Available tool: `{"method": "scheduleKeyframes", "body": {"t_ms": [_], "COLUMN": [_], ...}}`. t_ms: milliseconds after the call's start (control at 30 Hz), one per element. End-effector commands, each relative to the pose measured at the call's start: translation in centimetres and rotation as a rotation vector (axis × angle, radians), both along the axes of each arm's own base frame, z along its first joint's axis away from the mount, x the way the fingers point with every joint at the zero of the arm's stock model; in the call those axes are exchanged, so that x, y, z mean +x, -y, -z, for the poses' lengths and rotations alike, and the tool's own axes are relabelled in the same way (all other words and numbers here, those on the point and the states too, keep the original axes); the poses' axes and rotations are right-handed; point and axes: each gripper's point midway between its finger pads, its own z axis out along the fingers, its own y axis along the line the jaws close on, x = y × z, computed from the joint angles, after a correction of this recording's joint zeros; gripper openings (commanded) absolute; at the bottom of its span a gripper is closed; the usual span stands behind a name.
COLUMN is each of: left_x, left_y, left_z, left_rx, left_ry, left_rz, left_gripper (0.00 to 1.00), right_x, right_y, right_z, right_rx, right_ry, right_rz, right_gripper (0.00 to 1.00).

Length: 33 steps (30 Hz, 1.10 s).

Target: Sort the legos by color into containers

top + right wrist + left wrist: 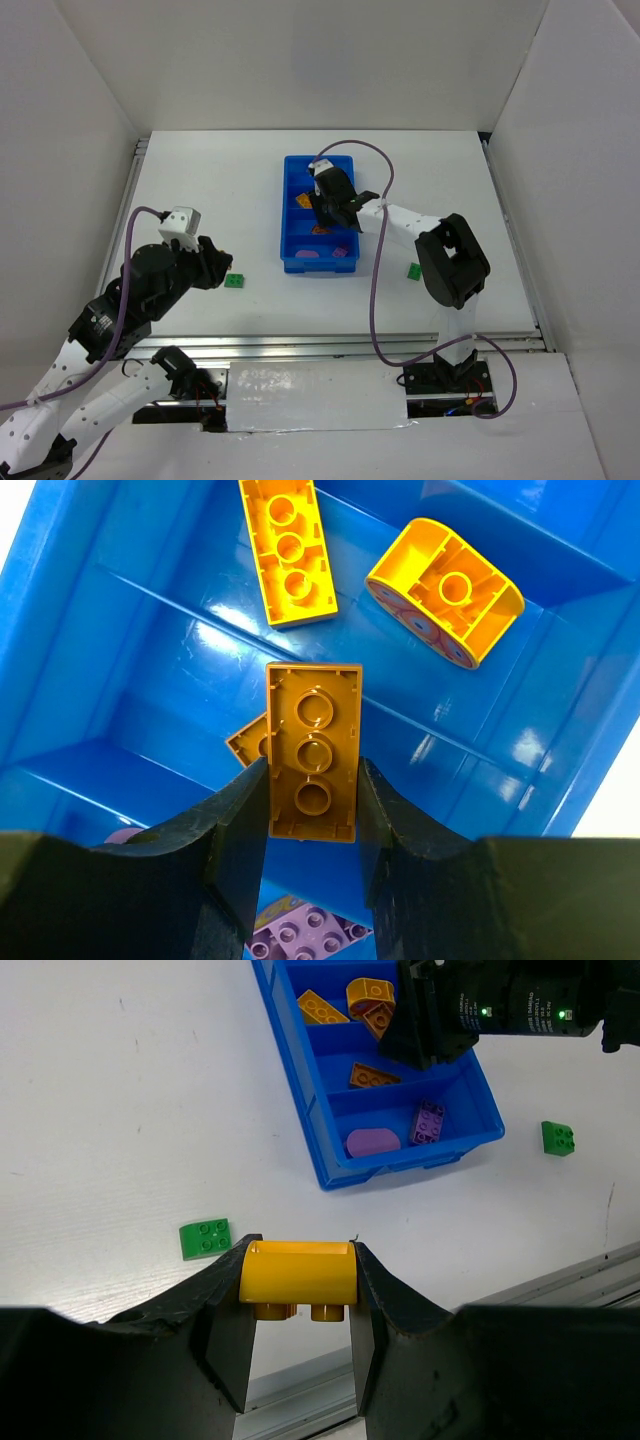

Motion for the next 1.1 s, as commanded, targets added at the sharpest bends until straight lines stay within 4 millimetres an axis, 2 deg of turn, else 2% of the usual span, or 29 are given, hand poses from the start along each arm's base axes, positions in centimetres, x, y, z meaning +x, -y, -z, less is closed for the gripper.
{"method": "scheduleKeyframes", "body": {"t_ms": [0,133,433,467,567,600,633,667,700,733,800,833,867,933,967,1067], "left_x": [0.2,0.3,0.2,0.2,-0.1,-0.2,-0.6,-0.9,-1.0,-1.3,-2.7,-3.1,-4.0,-4.7,-5.4,-6.5], "left_y": [0.4,0.4,0.2,0.3,0.9,1.3,2.2,2.8,3.4,4.0,5.8,6.4,7.2,8.0,8.5,9.6], "left_z": [-1.3,-1.3,-1.5,-1.6,-2.2,-2.6,-3.0,-3.4,-4.2,-4.7,-5.9,-7.2,-8.0,-10.2,-10.8,-13.1], "left_rx": [-0.018,-0.015,-0.026,-0.029,-0.062,-0.082,-0.106,-0.123,-0.151,-0.18,-0.234,-0.278,-0.307,-0.364,-0.385,-0.454], "left_ry": [0.05,0.046,0.052,0.056,0.065,0.076,0.078,0.086,0.109,0.121,0.143,0.175,0.182,0.216,0.218,0.224], "left_rz": [0.023,0.023,0.012,0.015,0.047,0.064,0.113,0.149,0.182,0.213,0.34,0.378,0.443,0.497,0.548,0.63], "left_gripper": [0.0,0.0,0.0,0.0,0.0,0.0,0.0,0.0,0.0,0.0,0.0,0.0,0.0,0.0,0.0,0.0], "right_x": [0.9,0.7,0.0,-0.3,-1.9,-3.3,-4.7,-6.0,-7.6,-10.5,-13.5,-15.9,-18.1,-21.5,-23.5,-26.8], "right_y": [-0.5,-0.6,-0.4,-0.5,-1.0,-1.7,-2.0,-2.5,-2.8,-3.9,-4.7,-4.6,-5.1,-4.7,-4.8,-4.6], "right_z": [-1.2,-1.8,-4.0,-4.4,-7.7,-10.6,-11.1,-12.4,-15.8,-16.1,-18.7,-19.5,-21.4,-22.2,-24.1,-25.5], "right_rx": [0.016,0.042,0.082,0.096,0.198,0.276,0.322,0.375,0.456,0.536,0.648,0.71,0.788,0.892,0.948,1.037], "right_ry": [0.036,0.046,0.07,0.071,0.094,0.116,0.096,0.097,0.146,0.088,0.103,0.087,0.111,0.061,0.104,0.053], "right_rz": [-0.021,-0.022,-0.017,-0.019,-0.059,-0.113,-0.143,-0.192,-0.258,-0.372,-0.504,-0.565,-0.692,-0.784,-0.912,-1.018], "right_gripper": [0.43,0.57,0.59,0.59,0.59,0.59,0.61,0.64,0.67,0.73,0.82,0.89,0.89,0.89,0.88,0.89]}}
